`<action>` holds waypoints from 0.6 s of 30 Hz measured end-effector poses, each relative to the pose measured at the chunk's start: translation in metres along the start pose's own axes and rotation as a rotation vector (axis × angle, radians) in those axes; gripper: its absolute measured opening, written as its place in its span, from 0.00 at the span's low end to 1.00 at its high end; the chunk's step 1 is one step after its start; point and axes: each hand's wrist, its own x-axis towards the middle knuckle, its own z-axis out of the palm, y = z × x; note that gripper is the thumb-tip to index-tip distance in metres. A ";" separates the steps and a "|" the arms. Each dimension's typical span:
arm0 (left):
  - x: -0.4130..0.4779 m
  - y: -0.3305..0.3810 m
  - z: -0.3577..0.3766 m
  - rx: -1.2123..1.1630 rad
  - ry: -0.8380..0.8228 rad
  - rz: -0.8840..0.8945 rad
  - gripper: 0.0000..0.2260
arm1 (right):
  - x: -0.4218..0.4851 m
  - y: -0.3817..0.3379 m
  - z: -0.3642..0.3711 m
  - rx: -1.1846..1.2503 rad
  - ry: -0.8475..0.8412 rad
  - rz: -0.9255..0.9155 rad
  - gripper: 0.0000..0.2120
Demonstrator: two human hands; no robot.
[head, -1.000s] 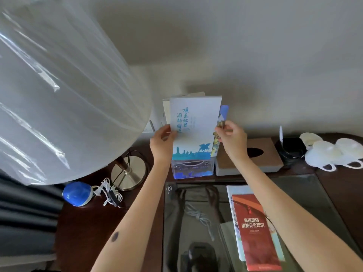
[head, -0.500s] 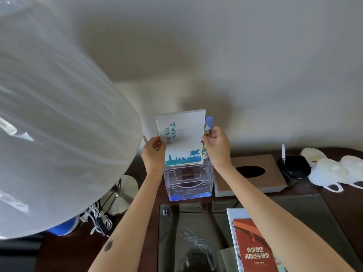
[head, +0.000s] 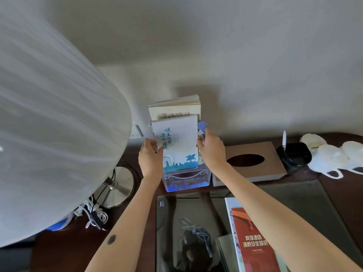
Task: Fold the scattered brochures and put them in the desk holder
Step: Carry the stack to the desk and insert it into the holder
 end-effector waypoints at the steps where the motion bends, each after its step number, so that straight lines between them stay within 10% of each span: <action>1: 0.000 0.000 0.000 0.014 0.001 0.005 0.08 | 0.000 0.000 0.000 -0.019 -0.002 -0.002 0.21; 10: 0.004 0.007 -0.010 0.217 -0.058 0.060 0.10 | -0.001 -0.011 -0.013 -0.093 -0.050 -0.005 0.16; 18: -0.065 -0.023 0.001 0.268 -0.098 0.140 0.16 | -0.056 0.065 -0.060 -0.011 0.273 0.174 0.15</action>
